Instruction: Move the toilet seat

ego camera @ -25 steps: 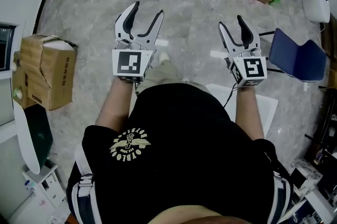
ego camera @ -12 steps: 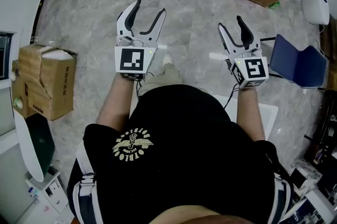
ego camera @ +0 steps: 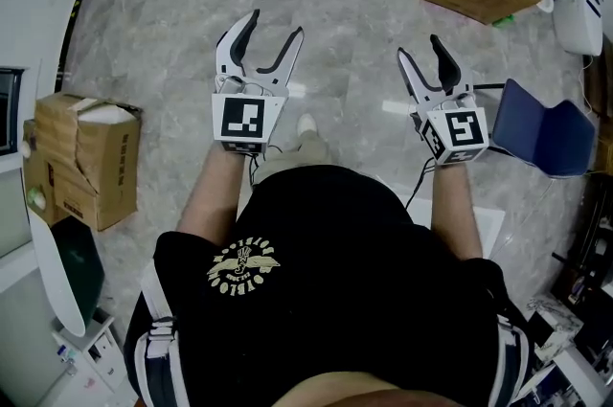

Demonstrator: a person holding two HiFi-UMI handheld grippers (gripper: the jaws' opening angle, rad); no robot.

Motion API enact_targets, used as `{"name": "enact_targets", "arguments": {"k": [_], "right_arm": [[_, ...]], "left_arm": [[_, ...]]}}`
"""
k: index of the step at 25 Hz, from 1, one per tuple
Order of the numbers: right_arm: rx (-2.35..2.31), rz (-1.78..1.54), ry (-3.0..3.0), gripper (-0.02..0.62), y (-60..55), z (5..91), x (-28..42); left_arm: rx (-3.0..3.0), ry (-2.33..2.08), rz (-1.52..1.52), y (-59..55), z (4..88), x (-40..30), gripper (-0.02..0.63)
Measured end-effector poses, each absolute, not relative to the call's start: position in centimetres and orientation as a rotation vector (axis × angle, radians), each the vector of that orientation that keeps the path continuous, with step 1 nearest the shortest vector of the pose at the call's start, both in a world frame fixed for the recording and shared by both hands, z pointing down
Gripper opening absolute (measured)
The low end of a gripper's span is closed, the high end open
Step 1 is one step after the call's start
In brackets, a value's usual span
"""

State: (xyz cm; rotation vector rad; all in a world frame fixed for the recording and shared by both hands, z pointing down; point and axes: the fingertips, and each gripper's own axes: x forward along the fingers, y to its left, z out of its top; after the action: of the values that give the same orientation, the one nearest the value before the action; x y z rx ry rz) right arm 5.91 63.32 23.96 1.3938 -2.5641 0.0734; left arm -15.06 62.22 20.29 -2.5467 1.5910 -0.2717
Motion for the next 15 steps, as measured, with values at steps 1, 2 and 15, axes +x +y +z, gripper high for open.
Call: {"name": "enact_targets", "arguments": {"k": [1, 2, 15], "right_arm": [[1.389, 0.078, -2.561, 0.256, 62.8, 24.1, 5.8], [1.385, 0.082, -2.558, 0.256, 62.3, 24.2, 5.7], [1.435, 0.048, -2.516, 0.256, 56.0, 22.6, 3.5]], "left_arm": [[-2.552, 1.590, -0.276, 61.7, 20.4, -15.1, 0.261], [-2.556, 1.587, -0.279, 61.0, 20.5, -15.1, 0.261], [-2.606, 1.522, -0.275, 54.2, 20.2, -16.7, 0.261]]}}
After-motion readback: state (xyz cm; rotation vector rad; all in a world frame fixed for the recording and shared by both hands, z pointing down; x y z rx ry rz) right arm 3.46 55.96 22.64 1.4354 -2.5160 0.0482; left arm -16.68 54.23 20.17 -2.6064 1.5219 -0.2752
